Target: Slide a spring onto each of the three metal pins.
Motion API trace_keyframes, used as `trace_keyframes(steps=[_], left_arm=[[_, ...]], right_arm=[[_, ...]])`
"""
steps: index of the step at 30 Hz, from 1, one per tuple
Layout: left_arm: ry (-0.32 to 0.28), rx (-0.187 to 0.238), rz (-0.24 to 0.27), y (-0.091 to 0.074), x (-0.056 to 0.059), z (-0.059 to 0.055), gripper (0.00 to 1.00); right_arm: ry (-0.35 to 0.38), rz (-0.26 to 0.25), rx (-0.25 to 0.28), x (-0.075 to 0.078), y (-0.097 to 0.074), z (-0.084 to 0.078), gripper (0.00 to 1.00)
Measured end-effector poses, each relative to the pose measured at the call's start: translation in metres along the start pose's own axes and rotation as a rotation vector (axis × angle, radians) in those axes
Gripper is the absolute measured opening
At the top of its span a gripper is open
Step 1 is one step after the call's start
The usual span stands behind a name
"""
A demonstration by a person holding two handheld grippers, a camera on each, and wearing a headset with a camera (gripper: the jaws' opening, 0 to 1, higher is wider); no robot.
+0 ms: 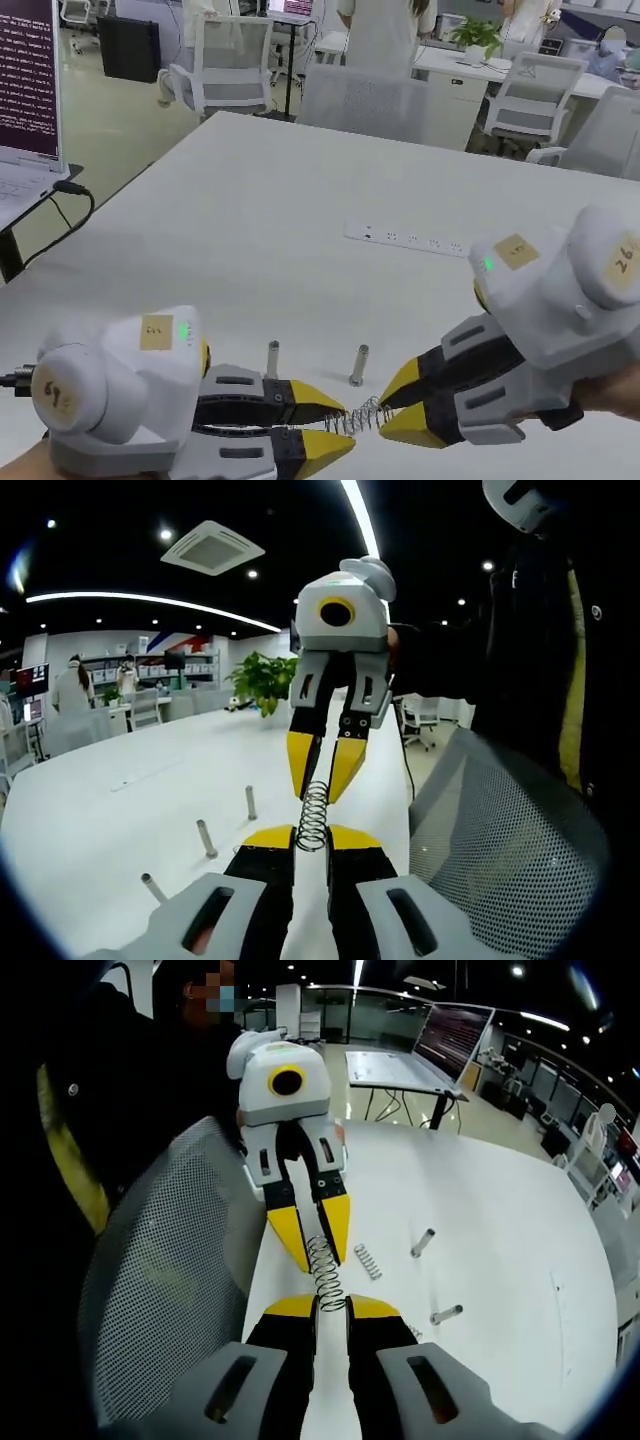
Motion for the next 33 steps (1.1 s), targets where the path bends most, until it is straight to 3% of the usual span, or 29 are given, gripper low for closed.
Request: trace_keyframes(steps=[8, 21, 33], left_arm=[[0.026, -0.015, -0.003, 0.001, 0.001, 0.000, 0.03], [0.048, -0.014, -0.005, 0.001, 0.002, 0.005, 0.03], [0.065, -0.008, -0.011, 0.001, 0.005, 0.009, 0.03]], right_arm=[[-0.031, -0.004, -0.025, -0.002, -0.002, 0.004, 0.08], [-0.110, -0.025, 0.004, -0.010, -0.013, 0.032, 0.08], [-0.173, 0.006, -0.014, -0.015, -0.010, 0.055, 0.08]])
Point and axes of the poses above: the centre of the closed fingertips' face, and the gripper's own axes: y roughly forward along the fingers, x roughly to its right, z roughly out of its top, the point moved 7 cm from there along -y, roughly backward along the fingers, and after that the axes turned 4 degrees about z, right-handed, at the moved point
